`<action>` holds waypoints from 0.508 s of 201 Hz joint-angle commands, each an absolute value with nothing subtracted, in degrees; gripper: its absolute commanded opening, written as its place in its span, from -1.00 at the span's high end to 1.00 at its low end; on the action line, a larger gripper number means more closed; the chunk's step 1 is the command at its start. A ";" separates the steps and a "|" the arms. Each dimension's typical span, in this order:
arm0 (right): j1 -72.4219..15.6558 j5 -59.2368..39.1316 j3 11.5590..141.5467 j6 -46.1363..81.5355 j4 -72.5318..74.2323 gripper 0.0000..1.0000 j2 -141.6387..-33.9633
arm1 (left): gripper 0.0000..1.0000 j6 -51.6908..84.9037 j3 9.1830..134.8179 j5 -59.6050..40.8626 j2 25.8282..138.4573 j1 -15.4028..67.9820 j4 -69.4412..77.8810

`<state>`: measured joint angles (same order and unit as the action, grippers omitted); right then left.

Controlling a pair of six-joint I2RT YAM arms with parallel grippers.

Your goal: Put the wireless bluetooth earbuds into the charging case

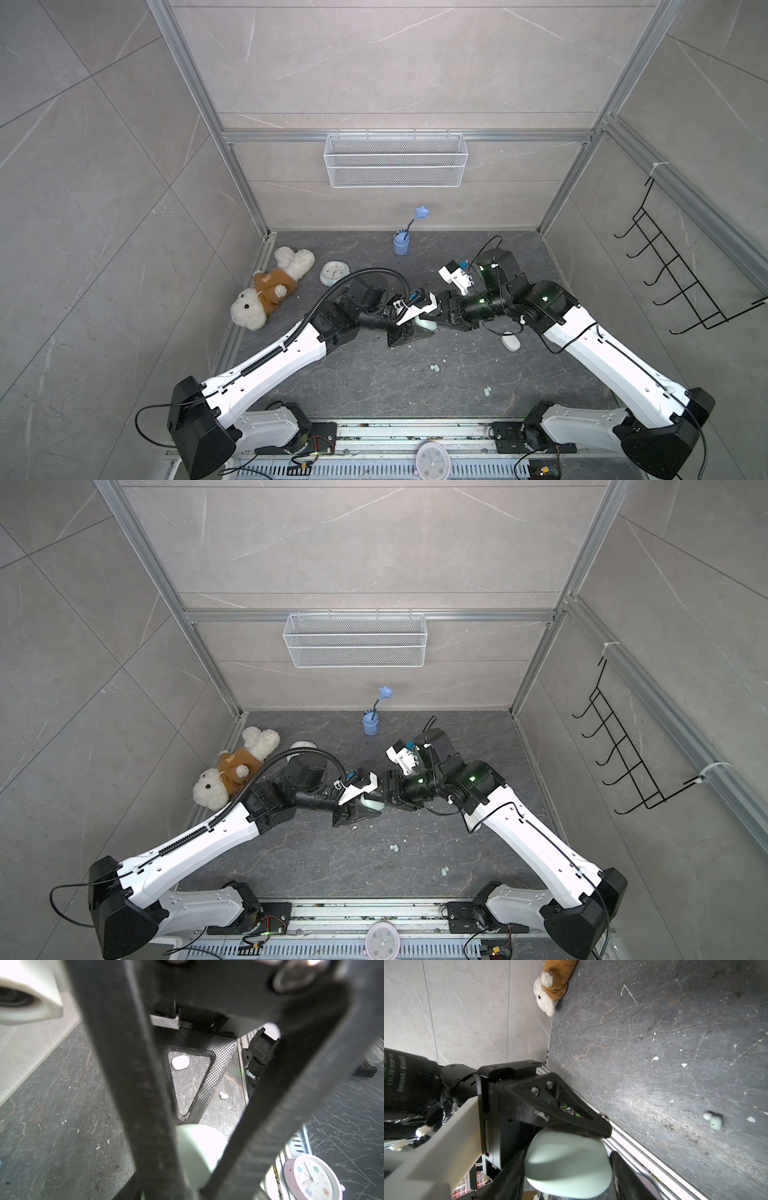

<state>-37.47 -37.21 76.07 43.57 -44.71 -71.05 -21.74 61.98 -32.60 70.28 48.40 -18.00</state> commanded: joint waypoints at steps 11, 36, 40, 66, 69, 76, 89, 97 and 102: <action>-37.31 -37.55 76.31 43.60 -43.42 -0.18 -71.30 | 0.10 -24.22 62.18 -34.67 68.72 48.87 -18.13; -37.34 -37.81 76.55 43.76 -43.35 -0.18 -71.49 | 0.14 -24.76 62.29 -34.75 68.82 48.96 -19.02; -37.35 -37.79 76.55 43.79 -43.25 -0.18 -71.52 | 0.15 -24.92 62.31 -34.72 68.82 49.03 -19.00; -37.34 -37.89 76.68 43.95 -43.16 -0.18 -71.61 | 0.19 -25.25 62.70 -35.05 69.15 49.13 -19.52; -37.35 -37.89 76.72 43.95 -43.17 -0.18 -71.64 | 0.20 -25.33 62.81 -35.11 69.17 49.13 -19.70; -37.35 -38.04 76.72 44.02 -43.20 -0.18 -71.63 | 0.21 -25.68 62.99 -35.21 69.39 49.22 -20.17; -37.29 -38.16 76.80 43.96 -43.25 -0.18 -71.85 | 0.24 -26.28 63.35 -35.20 69.66 49.38 -20.99; -37.33 -38.19 76.76 44.03 -43.24 -0.18 -71.82 | 0.26 -26.35 63.45 -35.21 69.85 49.41 -21.14; -37.29 -38.16 76.76 44.05 -43.26 -0.18 -71.81 | 0.28 -26.41 63.56 -35.23 69.87 49.48 -21.24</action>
